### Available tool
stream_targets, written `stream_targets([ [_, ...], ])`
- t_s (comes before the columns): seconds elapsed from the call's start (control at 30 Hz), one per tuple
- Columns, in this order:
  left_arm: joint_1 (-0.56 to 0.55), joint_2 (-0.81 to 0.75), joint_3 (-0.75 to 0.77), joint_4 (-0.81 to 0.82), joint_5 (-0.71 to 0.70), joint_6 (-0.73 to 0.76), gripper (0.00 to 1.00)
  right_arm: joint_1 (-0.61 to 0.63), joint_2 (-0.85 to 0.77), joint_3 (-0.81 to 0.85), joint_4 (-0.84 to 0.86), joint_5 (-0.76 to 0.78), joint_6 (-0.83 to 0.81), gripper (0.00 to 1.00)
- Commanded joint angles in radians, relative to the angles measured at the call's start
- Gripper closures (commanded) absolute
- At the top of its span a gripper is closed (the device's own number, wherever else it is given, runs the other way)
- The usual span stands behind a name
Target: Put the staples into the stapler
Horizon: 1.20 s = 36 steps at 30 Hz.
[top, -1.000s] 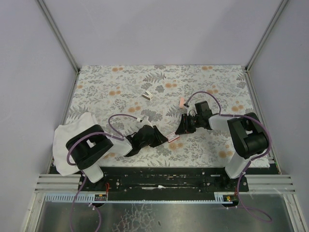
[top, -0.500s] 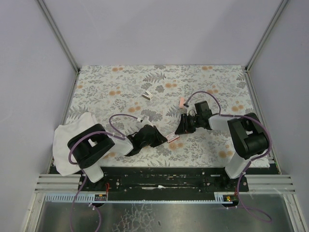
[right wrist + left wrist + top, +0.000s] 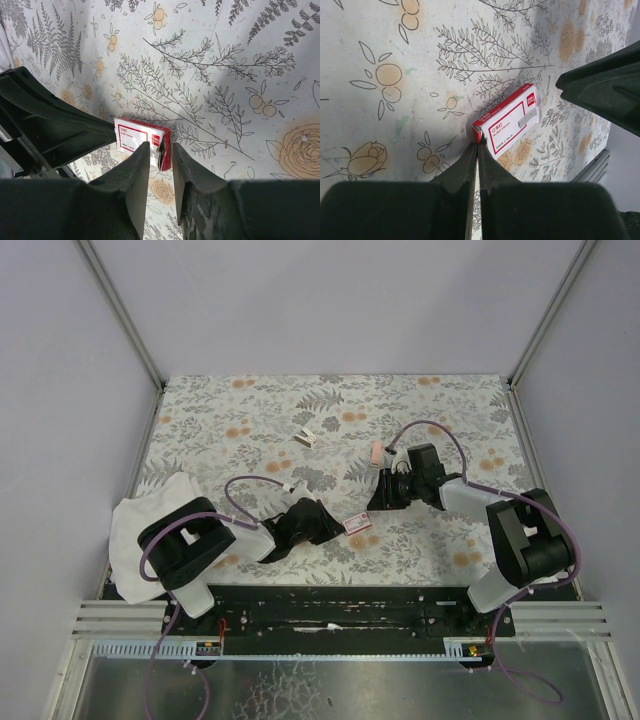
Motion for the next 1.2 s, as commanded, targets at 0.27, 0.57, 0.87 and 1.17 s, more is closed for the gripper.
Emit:
stream_targets([
  [0.27, 0.006, -0.009, 0.013, -0.077, -0.041, 0.023, 1.0, 0.03, 0.05, 0.036, -0.035, -0.047, -0.033, 0.72],
  [0.57, 0.006, -0.01, 0.016, -0.081, -0.043, 0.023, 1.0, 0.058, 0.059, 0.045, -0.063, -0.015, -0.052, 0.73],
  [0.87, 0.006, -0.017, 0.022, -0.094, -0.049, 0.03, 1.0, 0.073, 0.054, 0.052, -0.088, 0.047, -0.067, 0.98],
  [1.17, 0.006, -0.044, 0.023, -0.136, -0.078, 0.051, 1.0, 0.074, 0.033, 0.052, -0.111, 0.172, -0.06, 1.0],
])
